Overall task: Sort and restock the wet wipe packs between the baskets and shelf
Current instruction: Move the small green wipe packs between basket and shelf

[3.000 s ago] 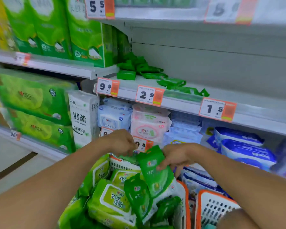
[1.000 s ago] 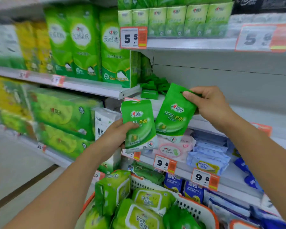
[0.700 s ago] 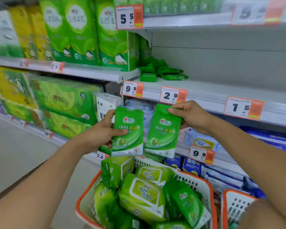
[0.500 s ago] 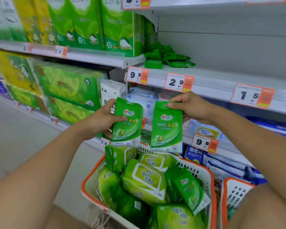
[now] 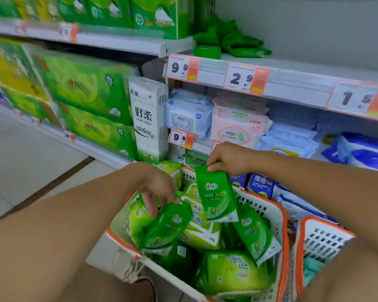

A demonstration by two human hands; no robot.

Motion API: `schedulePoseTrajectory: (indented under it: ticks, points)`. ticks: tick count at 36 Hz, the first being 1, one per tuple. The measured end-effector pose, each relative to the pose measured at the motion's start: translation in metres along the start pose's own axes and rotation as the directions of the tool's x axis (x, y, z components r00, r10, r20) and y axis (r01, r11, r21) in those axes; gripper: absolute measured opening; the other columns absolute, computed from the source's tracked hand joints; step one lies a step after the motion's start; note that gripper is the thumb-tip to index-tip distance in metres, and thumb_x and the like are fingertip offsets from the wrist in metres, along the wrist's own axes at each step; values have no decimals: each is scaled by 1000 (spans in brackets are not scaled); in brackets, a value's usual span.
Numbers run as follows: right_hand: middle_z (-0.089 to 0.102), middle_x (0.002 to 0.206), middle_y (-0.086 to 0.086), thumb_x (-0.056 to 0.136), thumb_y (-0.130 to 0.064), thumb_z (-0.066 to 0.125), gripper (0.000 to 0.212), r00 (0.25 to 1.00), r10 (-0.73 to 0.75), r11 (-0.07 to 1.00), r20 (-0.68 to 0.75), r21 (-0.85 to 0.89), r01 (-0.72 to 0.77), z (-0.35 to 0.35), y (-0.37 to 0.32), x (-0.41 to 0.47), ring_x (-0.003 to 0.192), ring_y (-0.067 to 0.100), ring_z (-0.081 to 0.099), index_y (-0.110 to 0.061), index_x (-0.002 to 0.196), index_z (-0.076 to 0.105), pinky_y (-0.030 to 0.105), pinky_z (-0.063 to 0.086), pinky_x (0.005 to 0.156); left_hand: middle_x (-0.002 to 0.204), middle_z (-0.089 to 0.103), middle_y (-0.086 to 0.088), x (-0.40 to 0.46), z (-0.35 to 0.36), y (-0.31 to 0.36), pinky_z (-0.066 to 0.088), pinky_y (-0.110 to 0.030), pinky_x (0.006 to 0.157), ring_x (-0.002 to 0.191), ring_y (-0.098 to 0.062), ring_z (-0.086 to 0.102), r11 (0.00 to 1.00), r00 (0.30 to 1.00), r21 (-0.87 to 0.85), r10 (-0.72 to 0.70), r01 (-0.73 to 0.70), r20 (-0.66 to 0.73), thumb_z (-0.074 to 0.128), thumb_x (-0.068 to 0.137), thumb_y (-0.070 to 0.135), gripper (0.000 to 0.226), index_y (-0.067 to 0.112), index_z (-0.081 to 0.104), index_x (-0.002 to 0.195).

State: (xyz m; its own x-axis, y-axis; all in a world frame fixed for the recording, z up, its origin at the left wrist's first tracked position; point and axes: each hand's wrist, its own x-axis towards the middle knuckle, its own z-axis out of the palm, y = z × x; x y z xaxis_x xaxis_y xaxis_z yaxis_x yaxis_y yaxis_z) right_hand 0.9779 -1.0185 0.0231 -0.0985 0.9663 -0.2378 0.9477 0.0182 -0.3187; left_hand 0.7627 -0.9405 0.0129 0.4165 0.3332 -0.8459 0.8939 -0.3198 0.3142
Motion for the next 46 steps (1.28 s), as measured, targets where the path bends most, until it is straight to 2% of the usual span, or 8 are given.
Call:
schedulePoseTrajectory:
  ticks: [6, 15, 23, 28, 32, 34, 39, 46]
  points:
    - [50, 144, 12, 101, -29, 54, 51, 987, 140, 970, 84, -210, -120, 4, 11, 19, 127, 29, 49, -14, 148, 41, 34, 41, 99, 102, 64, -6, 7, -35, 6, 59, -38, 79, 85, -25, 68, 915, 890, 396, 239, -73, -388, 56, 96, 45, 41, 15, 60, 123]
    - [66, 119, 8, 97, -22, 62, 27, 984, 163, 986, -71, 38, -161, -10, 38, 21, 110, 23, 60, -12, 121, 68, 27, 45, 90, 93, 73, -11, 8, -91, 7, 59, -45, 72, 88, -34, 71, 890, 620, -18, 302, -455, -724, 65, 92, 25, 5, 21, 65, 89]
    - [69, 100, 1, 92, -18, 67, 20, 980, 124, 991, -154, 65, -115, -23, 30, 13, 94, 16, 64, -13, 111, 73, 29, 51, 87, 93, 71, -6, 12, -93, 41, 49, -25, 64, 78, -19, 67, 900, 606, 119, 374, -419, -702, 68, 91, 29, 14, 17, 70, 98]
    - [68, 72, -11, 85, -8, 71, 9, 655, 66, 975, -753, 189, 120, -109, -5, -13, 64, -3, 62, -15, 88, 75, 9, 45, 63, 83, 68, 3, -34, -121, 71, 54, -29, 69, 75, -16, 67, 745, 153, 186, 361, -641, -920, 70, 89, 22, 7, 18, 68, 94]
    - [70, 77, -5, 78, -13, 74, 10, 426, 136, 981, -894, 182, 67, -191, -2, -11, 72, 12, 65, -18, 86, 72, 26, 54, 73, 82, 69, 6, -83, -168, 112, 54, -28, 72, 77, -7, 66, 659, -122, 355, 374, -662, -920, 68, 88, 21, 7, 17, 67, 94]
    - [70, 100, 0, 75, -27, 80, 35, 527, 237, 970, -816, 172, -171, -224, 17, 9, 96, 22, 66, -19, 107, 69, 32, 52, 85, 98, 70, -1, -94, -195, 136, 51, -28, 80, 95, -16, 65, 716, -69, 412, 456, -564, -887, 68, 89, 26, 19, 15, 67, 104]
    - [39, 147, 19, 61, -49, 90, 114, 668, 456, 869, -588, 134, -476, -262, 71, 70, 131, 39, 44, -16, 151, 28, 40, 42, 107, 144, 46, -13, -69, -249, 175, 42, -32, 100, 128, -31, 48, 880, 325, 364, 456, -306, -829, 70, 88, 39, 73, 9, 38, 146]
    - [3, 164, 8, 52, -63, 82, 143, 716, 465, 840, -520, 4, -542, -284, 132, 142, 151, 41, 3, -33, 155, -11, 51, 21, 121, 162, 6, -11, 2, -314, 201, 32, -47, 116, 144, -39, 27, 897, 304, 340, 420, -282, -855, 88, 58, 57, 139, 27, -6, 156]
